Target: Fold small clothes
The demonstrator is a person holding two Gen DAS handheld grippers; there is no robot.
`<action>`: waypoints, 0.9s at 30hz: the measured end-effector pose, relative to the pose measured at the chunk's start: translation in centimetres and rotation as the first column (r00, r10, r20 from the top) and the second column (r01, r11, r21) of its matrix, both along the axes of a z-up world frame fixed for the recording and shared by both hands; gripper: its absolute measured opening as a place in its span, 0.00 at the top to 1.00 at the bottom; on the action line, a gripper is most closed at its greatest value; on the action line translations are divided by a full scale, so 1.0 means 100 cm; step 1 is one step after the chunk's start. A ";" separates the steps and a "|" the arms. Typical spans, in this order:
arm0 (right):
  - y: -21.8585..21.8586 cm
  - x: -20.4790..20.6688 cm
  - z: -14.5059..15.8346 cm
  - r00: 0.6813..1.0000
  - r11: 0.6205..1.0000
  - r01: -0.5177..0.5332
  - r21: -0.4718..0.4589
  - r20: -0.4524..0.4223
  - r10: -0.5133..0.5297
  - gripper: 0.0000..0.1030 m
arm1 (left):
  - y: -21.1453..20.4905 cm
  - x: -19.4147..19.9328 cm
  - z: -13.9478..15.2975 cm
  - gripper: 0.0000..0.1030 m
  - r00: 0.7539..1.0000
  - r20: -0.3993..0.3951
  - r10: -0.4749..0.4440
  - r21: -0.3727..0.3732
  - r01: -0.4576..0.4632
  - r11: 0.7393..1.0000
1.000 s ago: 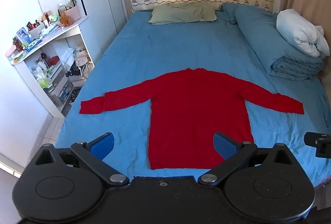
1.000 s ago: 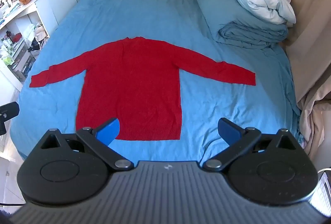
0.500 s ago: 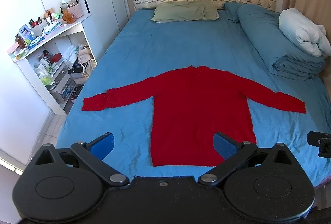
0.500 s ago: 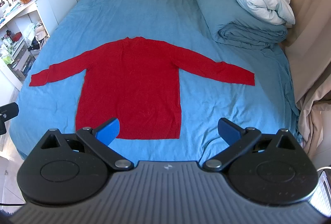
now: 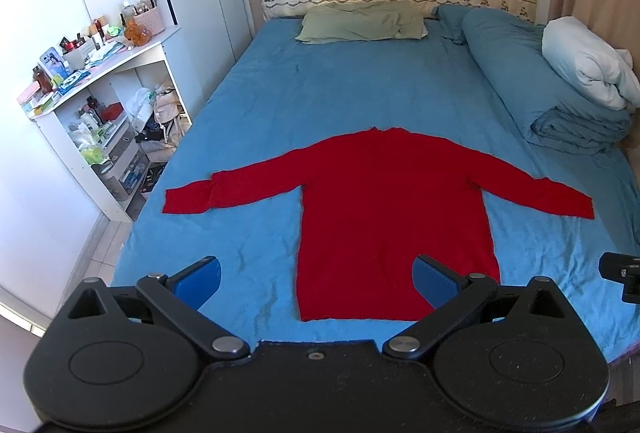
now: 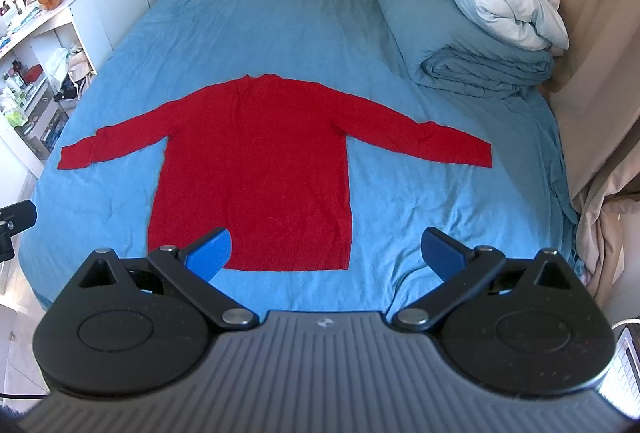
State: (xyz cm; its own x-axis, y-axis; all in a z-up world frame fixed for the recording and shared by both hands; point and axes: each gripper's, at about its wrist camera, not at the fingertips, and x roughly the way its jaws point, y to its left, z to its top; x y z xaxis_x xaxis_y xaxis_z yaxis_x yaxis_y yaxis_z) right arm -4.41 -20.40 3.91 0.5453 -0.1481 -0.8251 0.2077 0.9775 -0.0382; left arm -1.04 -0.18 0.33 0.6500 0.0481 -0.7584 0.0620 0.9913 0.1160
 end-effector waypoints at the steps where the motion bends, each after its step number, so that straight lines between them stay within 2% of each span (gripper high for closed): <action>1: 0.000 0.000 0.000 1.000 1.000 -0.001 0.000 -0.001 0.001 0.00 | 0.001 0.000 0.000 0.00 1.000 0.000 0.000 0.000 0.000 1.000; 27: 0.006 0.001 0.000 1.000 1.000 -0.016 -0.009 -0.001 0.016 0.00 | 0.005 0.005 0.000 0.00 1.000 -0.001 -0.003 -0.003 0.003 1.000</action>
